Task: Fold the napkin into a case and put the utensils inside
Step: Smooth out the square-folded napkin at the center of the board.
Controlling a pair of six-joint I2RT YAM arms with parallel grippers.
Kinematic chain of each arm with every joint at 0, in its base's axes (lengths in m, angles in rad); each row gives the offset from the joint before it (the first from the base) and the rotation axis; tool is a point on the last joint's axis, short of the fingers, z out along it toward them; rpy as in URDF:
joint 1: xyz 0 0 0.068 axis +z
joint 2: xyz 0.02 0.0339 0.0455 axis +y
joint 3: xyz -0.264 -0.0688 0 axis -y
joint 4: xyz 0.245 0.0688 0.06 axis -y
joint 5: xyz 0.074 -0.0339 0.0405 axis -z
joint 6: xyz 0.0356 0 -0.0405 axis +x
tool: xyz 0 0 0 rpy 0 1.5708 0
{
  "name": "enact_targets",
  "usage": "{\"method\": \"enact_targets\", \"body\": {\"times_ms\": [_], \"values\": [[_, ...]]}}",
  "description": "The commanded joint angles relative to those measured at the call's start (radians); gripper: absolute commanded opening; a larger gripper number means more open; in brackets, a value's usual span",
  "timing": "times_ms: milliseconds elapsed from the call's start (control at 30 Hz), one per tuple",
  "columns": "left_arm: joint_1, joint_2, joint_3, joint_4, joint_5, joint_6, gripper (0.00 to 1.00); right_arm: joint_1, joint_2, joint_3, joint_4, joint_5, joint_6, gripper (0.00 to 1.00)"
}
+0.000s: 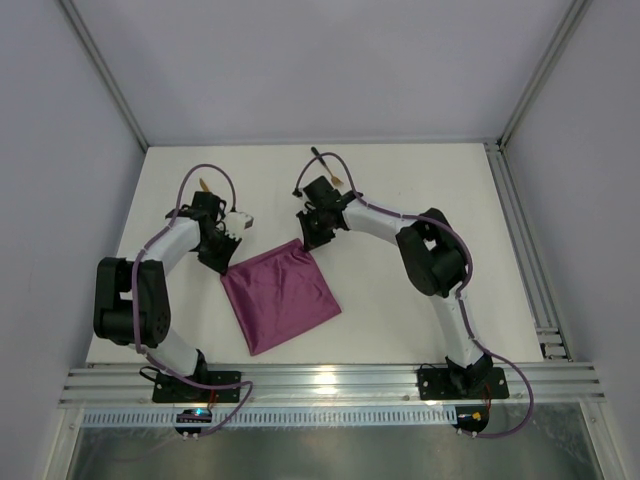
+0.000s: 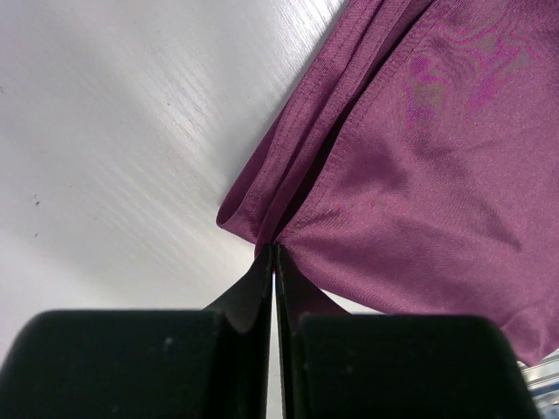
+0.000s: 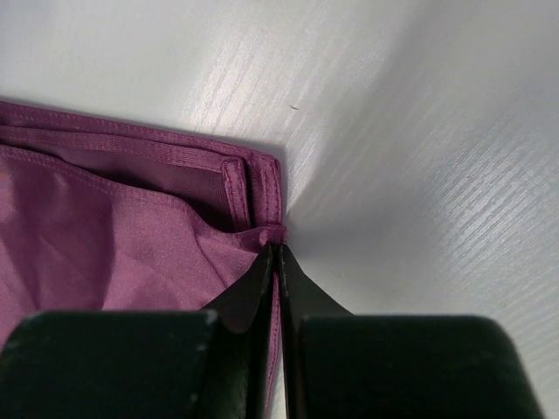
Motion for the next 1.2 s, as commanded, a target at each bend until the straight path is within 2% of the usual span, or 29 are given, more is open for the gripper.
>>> {"method": "enact_targets", "body": {"times_ms": [0,467,967,1167], "values": [[0.007,-0.043,0.003,0.029,-0.004,-0.006,0.00,0.008,0.009,0.040,-0.022,0.018,-0.002,0.06],[0.010,-0.056,0.034,0.043,-0.004,-0.012,0.00,0.008,-0.080,0.083,-0.013,0.065,-0.015,0.04],[0.046,-0.030,0.042,0.082,-0.001,0.006,0.00,0.014,-0.089,0.089,0.065,0.070,0.018,0.04],[0.057,0.016,0.037,0.128,-0.026,0.002,0.00,0.014,-0.037,0.112,0.088,0.085,0.036,0.04]]}}
